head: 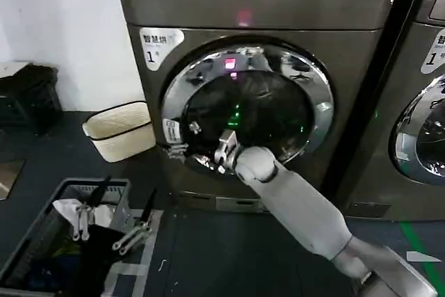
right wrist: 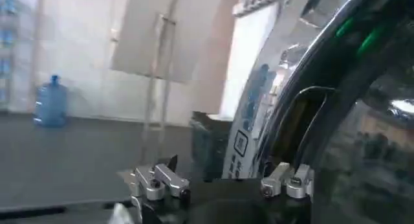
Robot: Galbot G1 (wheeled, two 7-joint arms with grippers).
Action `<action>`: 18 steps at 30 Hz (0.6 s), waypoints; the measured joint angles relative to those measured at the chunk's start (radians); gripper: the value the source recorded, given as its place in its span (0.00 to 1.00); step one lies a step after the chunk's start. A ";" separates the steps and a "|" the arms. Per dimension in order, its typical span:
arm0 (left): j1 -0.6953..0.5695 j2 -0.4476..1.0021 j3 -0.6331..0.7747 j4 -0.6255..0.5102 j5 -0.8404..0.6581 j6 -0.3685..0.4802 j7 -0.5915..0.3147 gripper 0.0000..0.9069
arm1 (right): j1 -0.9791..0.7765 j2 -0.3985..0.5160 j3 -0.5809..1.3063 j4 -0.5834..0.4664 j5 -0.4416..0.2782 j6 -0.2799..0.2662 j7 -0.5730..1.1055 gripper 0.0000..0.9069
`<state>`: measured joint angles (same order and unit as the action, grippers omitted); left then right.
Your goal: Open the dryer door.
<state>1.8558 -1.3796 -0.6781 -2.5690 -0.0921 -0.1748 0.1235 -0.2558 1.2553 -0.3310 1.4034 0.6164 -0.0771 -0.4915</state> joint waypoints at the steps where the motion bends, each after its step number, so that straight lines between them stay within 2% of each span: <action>1: -0.005 0.003 -0.004 0.000 -0.006 0.005 0.000 1.00 | -0.005 -0.011 0.001 0.012 0.007 0.000 -0.013 1.00; 11: -0.074 0.058 -0.067 0.000 -0.143 0.089 0.012 1.00 | -0.046 -0.099 0.019 0.146 0.071 -0.011 -0.088 1.00; 18: -0.153 0.127 -0.138 0.008 -0.257 0.114 0.066 1.00 | -0.078 -0.148 0.033 0.225 0.099 -0.030 -0.130 1.00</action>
<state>1.7029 -1.2524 -0.8161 -2.5613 -0.3491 -0.0610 0.1900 -0.3342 1.1070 -0.2981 1.6288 0.7150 -0.1073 -0.6215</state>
